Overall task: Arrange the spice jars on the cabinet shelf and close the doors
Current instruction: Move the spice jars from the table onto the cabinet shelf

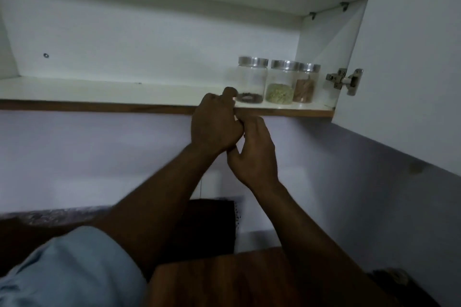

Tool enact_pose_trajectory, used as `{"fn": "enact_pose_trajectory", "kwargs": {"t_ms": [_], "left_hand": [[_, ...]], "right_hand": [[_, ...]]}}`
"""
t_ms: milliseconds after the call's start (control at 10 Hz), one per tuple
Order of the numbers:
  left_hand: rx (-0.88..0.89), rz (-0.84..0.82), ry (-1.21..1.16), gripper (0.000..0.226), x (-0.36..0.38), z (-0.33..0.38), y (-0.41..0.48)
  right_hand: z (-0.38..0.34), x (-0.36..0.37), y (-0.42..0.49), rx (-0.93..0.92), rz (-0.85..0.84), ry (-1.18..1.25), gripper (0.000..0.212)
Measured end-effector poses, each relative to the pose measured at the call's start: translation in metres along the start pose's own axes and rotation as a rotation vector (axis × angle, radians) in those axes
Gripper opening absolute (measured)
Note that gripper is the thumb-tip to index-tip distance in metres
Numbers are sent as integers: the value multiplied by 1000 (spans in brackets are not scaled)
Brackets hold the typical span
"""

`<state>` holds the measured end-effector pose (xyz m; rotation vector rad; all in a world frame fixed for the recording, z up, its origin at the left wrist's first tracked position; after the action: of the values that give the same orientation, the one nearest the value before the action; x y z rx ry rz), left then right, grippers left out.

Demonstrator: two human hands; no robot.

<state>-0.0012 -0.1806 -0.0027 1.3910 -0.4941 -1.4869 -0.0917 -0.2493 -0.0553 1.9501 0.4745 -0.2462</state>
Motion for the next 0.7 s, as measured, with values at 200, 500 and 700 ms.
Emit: {"fn": "enact_pose_trajectory", "kwargs": {"t_ms": [200, 500, 700], "left_hand": [[-162, -49, -179, 41, -10, -13, -154], [-716, -767, 288, 17, -1, -81, -407], [-500, -1129, 2, 84, 25, -73, -491]], "right_hand": [[-10, 23, -99, -93, -290, -29, 48], [-5, 73, -323, 322, -1008, -99, 63], [-3, 84, -420, 366, -1273, -177, 101]]}}
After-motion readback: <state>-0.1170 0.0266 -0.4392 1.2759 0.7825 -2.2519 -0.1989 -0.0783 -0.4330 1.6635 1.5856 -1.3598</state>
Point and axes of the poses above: each hand's wrist, its own y-axis towards the middle knuckle, its own x-axis out of the palm, z = x × y, the point moved 1 cm from there along y, towards the middle knuckle, and after that the axes turned 4 degrees about x, right-handed, at the moved point
